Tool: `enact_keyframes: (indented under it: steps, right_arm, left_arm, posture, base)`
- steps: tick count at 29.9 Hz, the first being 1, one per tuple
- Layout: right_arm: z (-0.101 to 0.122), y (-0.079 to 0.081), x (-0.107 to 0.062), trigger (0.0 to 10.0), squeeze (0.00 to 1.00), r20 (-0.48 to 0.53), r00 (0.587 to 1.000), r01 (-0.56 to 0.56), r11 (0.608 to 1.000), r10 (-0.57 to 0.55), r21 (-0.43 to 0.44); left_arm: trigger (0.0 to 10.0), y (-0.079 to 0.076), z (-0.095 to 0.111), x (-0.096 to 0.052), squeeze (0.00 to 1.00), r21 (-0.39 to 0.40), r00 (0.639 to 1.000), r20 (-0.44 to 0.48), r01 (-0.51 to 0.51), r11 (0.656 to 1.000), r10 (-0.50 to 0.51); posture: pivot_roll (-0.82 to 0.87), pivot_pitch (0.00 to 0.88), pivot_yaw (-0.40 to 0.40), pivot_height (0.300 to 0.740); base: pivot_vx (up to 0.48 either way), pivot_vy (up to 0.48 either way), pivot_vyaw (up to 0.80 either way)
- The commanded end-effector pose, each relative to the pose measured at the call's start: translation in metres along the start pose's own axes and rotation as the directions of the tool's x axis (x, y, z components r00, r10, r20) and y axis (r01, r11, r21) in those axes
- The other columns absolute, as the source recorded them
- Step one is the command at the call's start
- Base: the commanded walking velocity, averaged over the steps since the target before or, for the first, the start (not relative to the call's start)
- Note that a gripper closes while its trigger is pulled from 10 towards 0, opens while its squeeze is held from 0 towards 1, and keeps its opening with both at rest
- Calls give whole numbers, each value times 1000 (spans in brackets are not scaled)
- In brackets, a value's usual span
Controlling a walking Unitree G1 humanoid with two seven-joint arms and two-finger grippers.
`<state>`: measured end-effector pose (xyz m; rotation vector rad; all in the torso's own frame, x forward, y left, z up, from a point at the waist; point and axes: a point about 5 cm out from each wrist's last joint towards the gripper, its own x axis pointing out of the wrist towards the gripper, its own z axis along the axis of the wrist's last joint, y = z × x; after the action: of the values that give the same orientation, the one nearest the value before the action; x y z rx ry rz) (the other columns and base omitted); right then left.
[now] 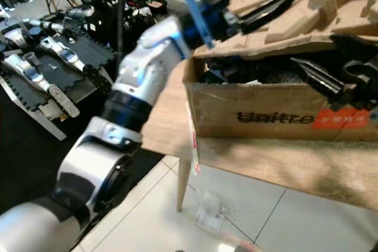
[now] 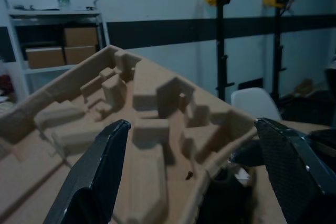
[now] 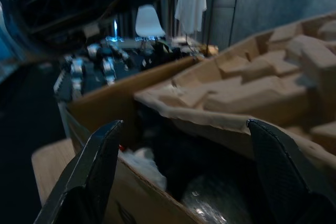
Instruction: Picking trash to rubbish bin
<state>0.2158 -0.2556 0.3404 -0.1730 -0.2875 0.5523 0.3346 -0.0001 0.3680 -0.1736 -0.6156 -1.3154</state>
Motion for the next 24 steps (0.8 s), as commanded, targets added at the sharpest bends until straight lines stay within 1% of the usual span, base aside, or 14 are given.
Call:
enact_keyframes:
  steps: [1,2,4,5,8,11,14,15,16,18,20,21,22,24]
  right_arm:
    - [6,11,6,10000,0,62,996,-58,998,59,-21]
    - [7,12,10,10000,0,87,994,-61,998,62,-11]
    - [7,12,10,10000,0,87,994,-61,998,62,-11]
    - [6,16,16,10000,0,126,989,-77,997,75,7]
    - [6,19,19,10000,0,148,984,-98,995,94,21]
    - [5,32,26,10000,0,214,962,-185,981,170,50]
    - [1,48,29,10000,0,251,929,-301,950,272,87]
    - [-1,55,31,10000,0,251,917,-342,935,309,97]
    - [-1,55,31,10000,0,251,917,-342,935,309,97]
    - [-7,66,35,10000,0,258,896,-402,907,361,126]
    - [-7,66,35,10000,0,258,896,-402,907,361,126]
    - [-12,74,38,10000,0,249,886,-434,889,392,145]
    - [-12,74,38,10000,0,249,886,-434,889,392,145]
    - [-27,91,48,10000,0,220,865,-493,846,451,204]
  left_arm:
    - [10000,3,5,-14,0,-7,1000,-1,-1,1000,1]
    - [10000,4,6,-21,0,-13,1000,2,-5,1000,5]
    - [10000,4,6,-21,0,-13,1000,2,-5,1000,5]
    - [10000,4,10,-32,0,-31,1000,12,-12,999,12]
    - [10000,5,12,-38,0,-39,1000,24,-14,999,15]
    - [10000,5,23,-55,0,-62,997,78,-12,998,16]
    - [10000,5,33,-74,0,-68,993,116,-3,998,11]
    - [10000,6,35,-81,0,-66,992,122,-19,998,27]
    - [10000,6,35,-81,0,-66,992,122,-19,998,27]
    - [10000,9,37,-94,0,-67,989,126,-62,996,71]
    - [10000,9,37,-94,0,-67,989,126,-62,996,71]
    - [10000,11,38,-102,0,-76,986,127,-95,993,104]
    - [10000,11,38,-102,0,-76,986,127,-95,993,104]
    - [10000,13,35,-121,0,-99,978,106,-166,981,177]
  posture:
    - [-175,121,134,740]
    - [-167,120,132,740]
    - [-167,120,132,740]
    - [-161,120,130,740]
    - [-157,120,128,740]
    - [-145,118,123,740]
    - [-139,118,118,740]
    - [-137,117,117,740]
    - [-137,117,117,740]
    - [-134,116,114,740]
    - [-134,116,114,740]
    - [-130,115,112,740]
    - [-130,115,112,740]
    - [-106,117,100,740]
  base:
    - [0,0,0]
    - [0,0,0]
    - [0,0,0]
    - [0,0,0]
    - [0,0,0]
    - [0,0,0]
    - [0,0,0]
    - [0,0,0]
    - [0,0,0]
    - [0,0,0]
    - [0,0,0]
    - [0,0,0]
    - [0,0,0]
    - [0,0,0]
